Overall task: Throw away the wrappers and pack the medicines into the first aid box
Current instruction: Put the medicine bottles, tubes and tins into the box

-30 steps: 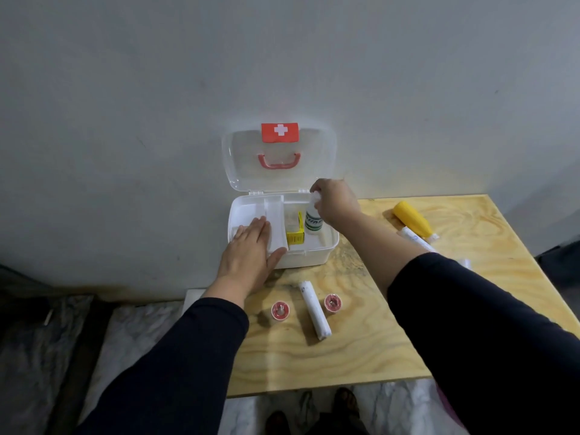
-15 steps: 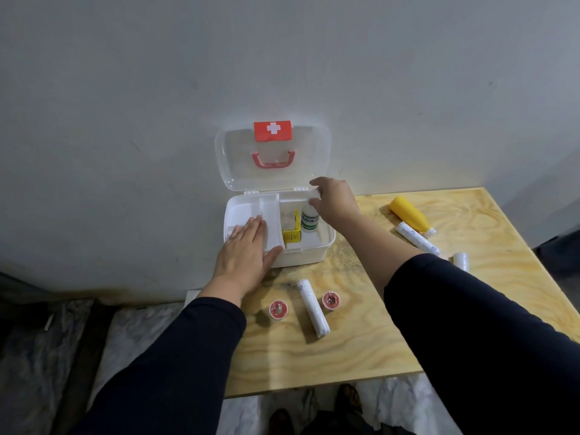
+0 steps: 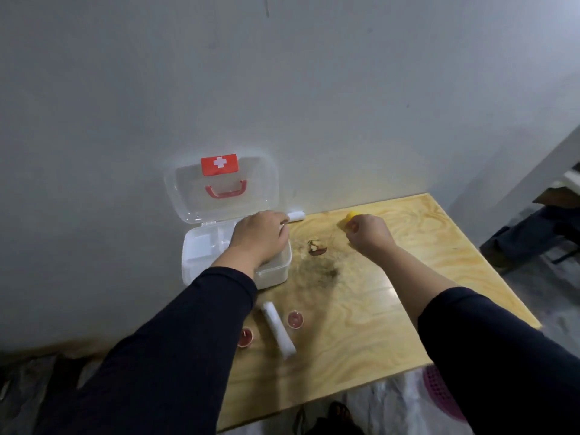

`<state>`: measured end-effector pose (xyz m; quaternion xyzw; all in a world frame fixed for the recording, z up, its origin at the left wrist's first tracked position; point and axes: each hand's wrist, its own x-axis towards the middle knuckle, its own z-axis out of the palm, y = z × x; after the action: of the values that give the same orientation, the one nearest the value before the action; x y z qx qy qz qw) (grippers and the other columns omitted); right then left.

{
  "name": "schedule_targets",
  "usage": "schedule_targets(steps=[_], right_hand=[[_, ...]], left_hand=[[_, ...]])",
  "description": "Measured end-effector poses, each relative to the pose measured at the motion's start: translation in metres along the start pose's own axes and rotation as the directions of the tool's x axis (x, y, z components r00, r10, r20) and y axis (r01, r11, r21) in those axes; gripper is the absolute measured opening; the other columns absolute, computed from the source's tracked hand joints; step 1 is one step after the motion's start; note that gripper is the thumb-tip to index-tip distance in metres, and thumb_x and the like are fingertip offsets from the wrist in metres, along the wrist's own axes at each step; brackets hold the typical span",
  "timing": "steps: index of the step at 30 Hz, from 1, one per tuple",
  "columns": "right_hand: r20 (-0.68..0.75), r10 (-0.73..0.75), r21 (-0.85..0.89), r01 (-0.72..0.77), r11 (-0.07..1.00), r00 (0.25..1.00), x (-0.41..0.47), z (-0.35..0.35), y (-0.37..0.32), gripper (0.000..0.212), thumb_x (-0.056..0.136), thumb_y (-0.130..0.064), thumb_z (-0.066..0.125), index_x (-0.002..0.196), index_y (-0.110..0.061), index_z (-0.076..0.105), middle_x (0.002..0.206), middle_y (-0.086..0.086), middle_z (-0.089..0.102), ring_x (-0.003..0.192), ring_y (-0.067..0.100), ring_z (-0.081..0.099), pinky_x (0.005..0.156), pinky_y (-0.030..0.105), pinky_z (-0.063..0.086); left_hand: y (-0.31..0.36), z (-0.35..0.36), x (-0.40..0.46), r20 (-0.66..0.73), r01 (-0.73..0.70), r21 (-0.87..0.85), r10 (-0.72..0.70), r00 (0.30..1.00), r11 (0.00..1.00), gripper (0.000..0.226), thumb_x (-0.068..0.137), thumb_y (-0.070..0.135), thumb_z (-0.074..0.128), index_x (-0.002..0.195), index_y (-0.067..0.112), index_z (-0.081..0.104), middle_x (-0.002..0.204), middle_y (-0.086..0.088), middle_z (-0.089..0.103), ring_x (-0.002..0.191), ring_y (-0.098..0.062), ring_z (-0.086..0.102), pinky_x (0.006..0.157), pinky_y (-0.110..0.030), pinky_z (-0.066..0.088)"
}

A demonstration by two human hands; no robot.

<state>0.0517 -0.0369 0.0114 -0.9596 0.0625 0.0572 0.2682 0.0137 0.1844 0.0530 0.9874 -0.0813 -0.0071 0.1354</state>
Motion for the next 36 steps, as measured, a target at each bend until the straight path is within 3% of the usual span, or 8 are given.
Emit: schedule_targets(steps=[4,11,18,27,32,36], right_hand=[[-0.011,0.109,-0.040,-0.109,0.993,0.994,0.009,-0.013,0.049,0.033,0.086,-0.019,0.057,0.118,-0.013,0.062,0.118,0.016,0.064,0.106,0.033,0.060,0.079,0.032,0.047],[0.002,0.183,-0.018,-0.182,0.983,0.983,0.044,-0.009,0.103,0.034,0.089,-0.023,0.059,0.122,-0.014,0.058,0.122,0.014,0.061,0.106,0.031,0.059,0.078,0.033,0.048],[0.004,0.170,0.095,-0.169,0.981,0.986,0.061,0.012,0.114,0.023,0.089,-0.019,0.052,0.110,-0.016,0.060,0.103,0.015,0.067,0.091,0.034,0.062,0.064,0.028,0.039],[-0.087,0.090,0.281,-0.063,0.958,0.992,0.053,-0.002,0.094,0.026,0.079,-0.011,0.065,0.104,-0.007,0.060,0.100,0.011,0.069,0.093,0.026,0.064,0.073,0.027,0.046],[-0.218,0.015,0.386,0.072,0.920,0.976,0.038,-0.018,0.054,0.025,0.078,-0.008,0.067,0.103,-0.010,0.065,0.096,0.008,0.071,0.094,0.020,0.068,0.074,0.023,0.048],[-0.252,-0.015,0.367,0.110,0.924,0.968,0.015,-0.028,0.023,0.026,0.080,-0.014,0.066,0.105,-0.020,0.067,0.099,0.004,0.071,0.093,0.016,0.066,0.070,0.027,0.050]], left_hand=[[0.041,0.018,0.025,0.068,-0.037,-0.114,0.045,0.997,0.993,0.037,0.096,0.030,0.045,0.129,0.023,0.060,0.131,0.004,0.061,0.120,-0.020,0.056,0.097,-0.036,0.046],[0.075,0.066,0.059,0.270,-0.010,-0.121,0.042,0.962,0.993,0.039,0.095,0.037,0.045,0.130,0.027,0.059,0.133,0.006,0.060,0.116,-0.019,0.058,0.090,-0.035,0.050],[0.082,0.089,0.072,0.315,0.015,-0.068,0.007,0.949,0.998,0.039,0.093,0.037,0.049,0.130,0.029,0.057,0.131,0.007,0.060,0.117,-0.020,0.057,0.091,-0.035,0.048],[0.074,0.080,0.057,0.291,0.002,-0.053,0.014,0.957,0.999,0.032,0.090,0.036,0.048,0.113,0.022,0.065,0.115,0.001,0.067,0.104,-0.023,0.061,0.084,-0.038,0.052],[0.062,0.061,0.036,0.224,-0.013,-0.056,0.025,0.974,0.998,0.038,0.093,0.033,0.046,0.128,0.032,0.059,0.134,0.007,0.059,0.120,-0.021,0.055,0.088,-0.034,0.048],[0.046,0.039,0.010,0.103,-0.007,-0.057,0.013,0.995,0.998,0.040,0.095,0.030,0.044,0.134,0.026,0.055,0.139,0.005,0.055,0.124,-0.019,0.052,0.093,-0.034,0.045]])
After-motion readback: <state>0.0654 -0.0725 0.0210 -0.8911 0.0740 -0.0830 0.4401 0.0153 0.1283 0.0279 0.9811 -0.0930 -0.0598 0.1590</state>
